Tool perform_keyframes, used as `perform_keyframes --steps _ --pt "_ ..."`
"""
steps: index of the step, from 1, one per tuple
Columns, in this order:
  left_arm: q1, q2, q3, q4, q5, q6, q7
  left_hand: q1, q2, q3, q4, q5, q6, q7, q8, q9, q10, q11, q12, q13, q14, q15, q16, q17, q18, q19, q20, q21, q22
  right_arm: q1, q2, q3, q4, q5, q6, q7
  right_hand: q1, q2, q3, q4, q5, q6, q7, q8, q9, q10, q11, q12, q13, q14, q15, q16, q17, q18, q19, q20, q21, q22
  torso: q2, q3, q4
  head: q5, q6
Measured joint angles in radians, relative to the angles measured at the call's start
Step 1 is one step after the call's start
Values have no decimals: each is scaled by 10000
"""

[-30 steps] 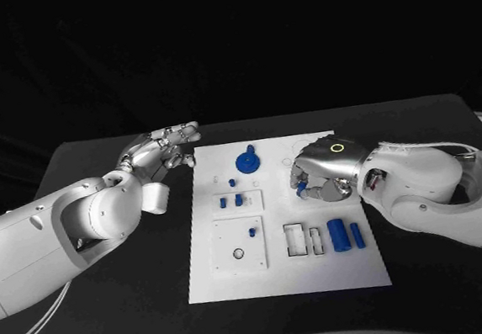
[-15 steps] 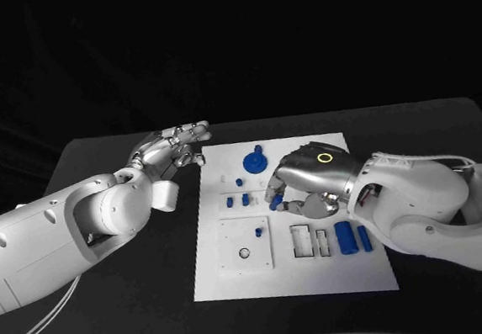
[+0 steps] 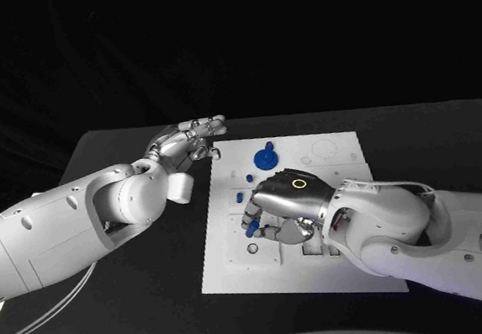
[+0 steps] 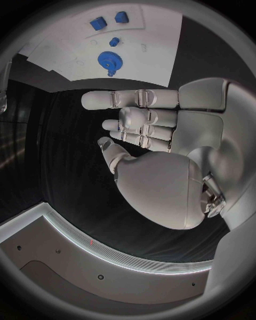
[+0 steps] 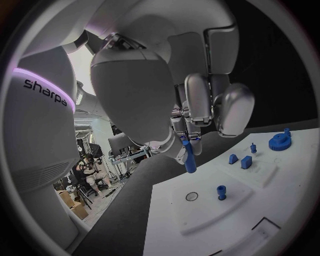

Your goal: Assemble the parts on the task board

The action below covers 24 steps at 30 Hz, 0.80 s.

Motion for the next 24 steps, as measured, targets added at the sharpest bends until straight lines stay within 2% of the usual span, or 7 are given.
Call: perform_keyframes --steps 5,10,18,24 --pt "-2 43 0 -8 -1 18 1 0 0 -19 19 0 0 0 0 0 0 0 0 -1 0 0 0 0 1 0 0 0 0 -96 221 -46 -387 55 93 125 0 0 53 -54 -1 -1 -1 0 -1 0 0 -37 -9 1 2 38 -1 1 0 0 0 0 3 12 0 70 -52" --pt "-3 64 0 -22 -2 36 3 0 0 -29 29 0 0 0 0 0 0 0 0 -1 -1 0 0 1 0 0 0 0 0 -219 356 -91 -663 109 248 203 0 0 54 -56 -3 -35 30 -33 -2 0 0 -57 -8 2 2 38 9 1 0 0 0 0 8 12 -7 74 -65" --pt "-3 71 0 -44 -2 49 3 0 0 -29 29 0 0 0 0 0 0 0 0 7 0 0 0 1 0 0 0 0 1 -269 443 -141 -823 190 497 274 0 0 56 -57 -7 -46 19 -42 -5 0 0 -75 -4 13 14 38 13 0 0 0 0 0 8 18 -7 63 -137" --pt "-3 78 0 -61 -3 56 3 0 0 -29 29 0 0 0 0 0 0 0 0 7 0 0 0 2 0 0 0 0 1 -280 448 -164 -864 237 671 299 0 0 204 -207 -29 -13 53 -44 -4 -1 1 -91 -1 14 15 38 28 1 0 0 0 17 7 18 -5 62 -190"
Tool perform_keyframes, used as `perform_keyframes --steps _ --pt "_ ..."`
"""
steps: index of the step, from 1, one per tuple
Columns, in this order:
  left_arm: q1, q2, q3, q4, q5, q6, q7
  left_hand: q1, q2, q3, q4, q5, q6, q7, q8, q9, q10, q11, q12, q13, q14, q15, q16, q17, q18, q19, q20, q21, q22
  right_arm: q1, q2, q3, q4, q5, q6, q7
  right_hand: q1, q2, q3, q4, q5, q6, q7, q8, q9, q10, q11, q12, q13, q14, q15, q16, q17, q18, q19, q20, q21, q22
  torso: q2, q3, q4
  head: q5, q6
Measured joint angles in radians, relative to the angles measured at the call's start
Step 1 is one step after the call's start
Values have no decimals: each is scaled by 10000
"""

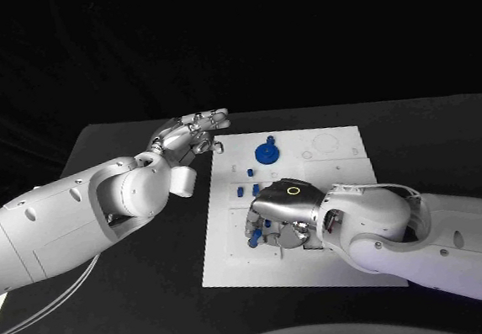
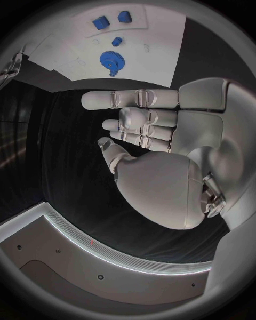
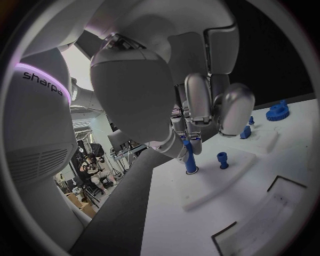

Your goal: Assemble the parts on the task board

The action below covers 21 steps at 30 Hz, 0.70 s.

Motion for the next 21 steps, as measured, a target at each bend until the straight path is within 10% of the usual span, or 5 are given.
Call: perform_keyframes --steps 21 --pt "-1 -13 0 -3 -1 13 -7 0 0 0 0 0 0 0 0 0 0 0 18 -2 0 0 0 -2 0 0 0 0 -2 -11 260 -85 -244 -200 199 -111 0 0 42 -69 32 -2 -2 -66 5 -2 3 26 7 2 2 0 -3 0 0 0 38 -2 -4 0 -1 -2 -31"
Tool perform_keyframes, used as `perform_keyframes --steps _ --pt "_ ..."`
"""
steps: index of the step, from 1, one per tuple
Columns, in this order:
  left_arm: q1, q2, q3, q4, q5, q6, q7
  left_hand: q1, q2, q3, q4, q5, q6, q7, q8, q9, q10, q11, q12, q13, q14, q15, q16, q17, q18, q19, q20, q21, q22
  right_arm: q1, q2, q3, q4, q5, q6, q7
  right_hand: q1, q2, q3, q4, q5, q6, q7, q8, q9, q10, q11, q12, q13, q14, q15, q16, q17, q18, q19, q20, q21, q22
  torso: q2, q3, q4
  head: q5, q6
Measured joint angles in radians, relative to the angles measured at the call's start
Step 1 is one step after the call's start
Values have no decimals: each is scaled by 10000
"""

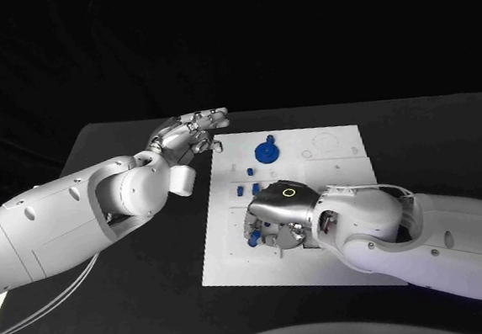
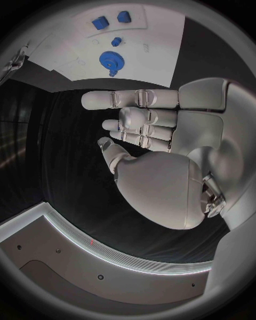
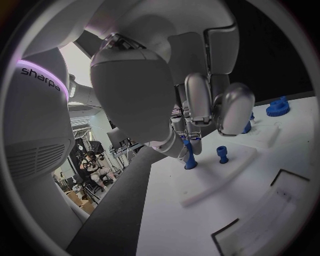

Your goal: Assemble the parts on the task board

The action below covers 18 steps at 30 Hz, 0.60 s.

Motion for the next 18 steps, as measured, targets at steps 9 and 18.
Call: perform_keyframes --steps 9,18 --pt "0 -4 0 3 -1 2 -6 0 0 0 0 0 0 0 0 0 0 0 39 9 0 0 0 -11 0 0 0 0 -8 1 143 -36 -25 -249 26 -120 -107 -23 -13 13 19 -263 152 -148 -11 -40 -41 -88 -16 13 18 0 -58 0 -13 13 0 -81 -1 -6 1 -8 -29" --pt "0 -12 -1 6 -18 2 -15 0 0 -40 40 0 0 0 50 0 -39 39 99 18 0 0 0 -20 0 0 0 0 -7 -33 175 -104 -126 -268 1 -143 -1261 -543 -993 380 71 -1409 385 -181 -250 -1804 124 -108 -139 -32 325 -138 -340 -1 -309 310 -526 -743 -3 -6 -1 -22 -44"
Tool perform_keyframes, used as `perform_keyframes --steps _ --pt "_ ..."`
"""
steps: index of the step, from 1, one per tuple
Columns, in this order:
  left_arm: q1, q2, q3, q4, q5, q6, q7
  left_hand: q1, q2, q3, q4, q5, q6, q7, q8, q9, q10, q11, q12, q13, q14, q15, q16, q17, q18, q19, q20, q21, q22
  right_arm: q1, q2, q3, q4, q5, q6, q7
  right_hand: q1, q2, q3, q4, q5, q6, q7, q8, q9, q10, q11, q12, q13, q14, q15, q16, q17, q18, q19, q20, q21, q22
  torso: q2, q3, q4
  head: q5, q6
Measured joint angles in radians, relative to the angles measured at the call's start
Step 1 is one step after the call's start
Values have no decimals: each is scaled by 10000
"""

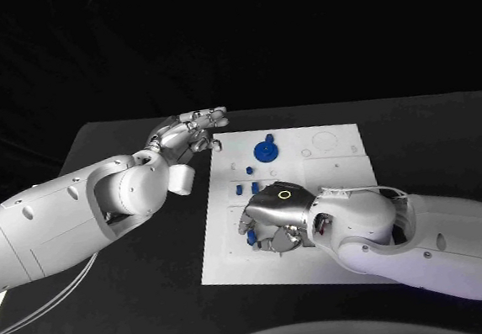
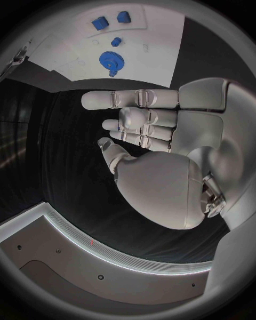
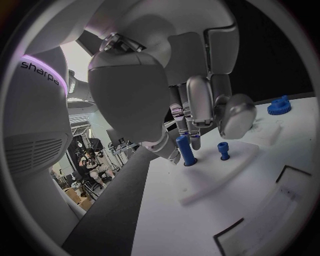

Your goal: Assemble the parts on the task board

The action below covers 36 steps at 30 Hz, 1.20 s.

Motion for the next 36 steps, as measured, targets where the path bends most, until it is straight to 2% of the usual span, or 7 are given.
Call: perform_keyframes --steps 8,16,24,27,29,33,36 --pt "0 -6 0 -3 -12 0 -6 0 0 0 0 0 0 0 0 0 -37 -35 0 -1 0 0 0 -13 0 0 0 0 1 -1 -169 -6 82 28 -293 38 103 102 -1983 202 62 -829 32 0 18 -932 111 325 40 -1 74 -54 -124 0 -86 86 -257 -369 -5 6 -1 -19 -3" --pt "0 -49 -1 -8 -20 0 -10 0 0 -28 -29 0 0 0 0 0 -37 -35 0 -2 0 0 0 -12 1 0 0 -36 1 -92 -919 19 613 132 -1192 199 269 268 -2787 515 62 -828 32 0 31 -894 73 698 66 -1 74 -170 -288 1 -86 86 -257 -394 -5 18 -26 -83 -6" --pt "-3 -75 -42 -41 -25 -1 -17 0 0 -28 -28 0 0 0 0 0 -37 -36 0 -2 0 0 0 -12 0 0 0 -36 1 312 -2775 229 1521 1627 -2471 429 453 688 -2946 654 446 -368 -34 80 98 794 -153 1530 290 5 -36 22 41 0 101 -94 29 64 -49 12 -96 -407 158" --pt "-5 -81 -87 -53 -26 -2 -19 0 0 -28 -29 0 0 0 -1 0 -37 -36 0 -3 0 0 0 -12 1 0 0 -36 2 563 -3630 275 1769 2882 -2678 310 357 837 -2976 811 557 -242 -102 115 98 1746 -239 2063 595 9 -222 430 628 1 381 -187 546 759 -87 -12 -151 -585 226" --pt "-9 -85 -101 -55 -27 -2 -20 0 0 -28 -29 0 0 0 -1 0 -37 -36 0 -3 0 0 0 -12 1 0 0 -36 2 626 -4055 261 1908 3566 -2711 118 301 884 -3081 915 744 -120 -283 245 131 2680 -514 2619 1019 11 -423 574 804 0 539 -327 810 1089 -110 -24 -194 -697 278" --pt "-9 -95 -110 -54 -30 -3 -18 0 0 -28 -28 0 0 0 0 0 -36 -36 0 1 0 0 0 -12 0 0 0 -36 -8 656 -4715 127 2209 4629 -2677 -473 -194 822 -3447 1173 1106 118 -526 588 229 3707 -870 5733 4365 7 -641 608 789 0 654 -587 1030 1341 -142 -41 -298 -918 355" --pt "-9 -111 -122 -56 -30 -3 -10 0 0 -27 -28 0 0 0 -1 0 -36 -36 0 5 0 0 0 -11 1 0 0 -36 -8 612 -5080 51 2403 5001 -2610 -1020 -537 939 -3815 1445 1929 119 -653 934 364 3787 -928 9145 8204 9 -748 946 848 -160 708 -641 1281 1693 -159 -48 -372 -1007 379"
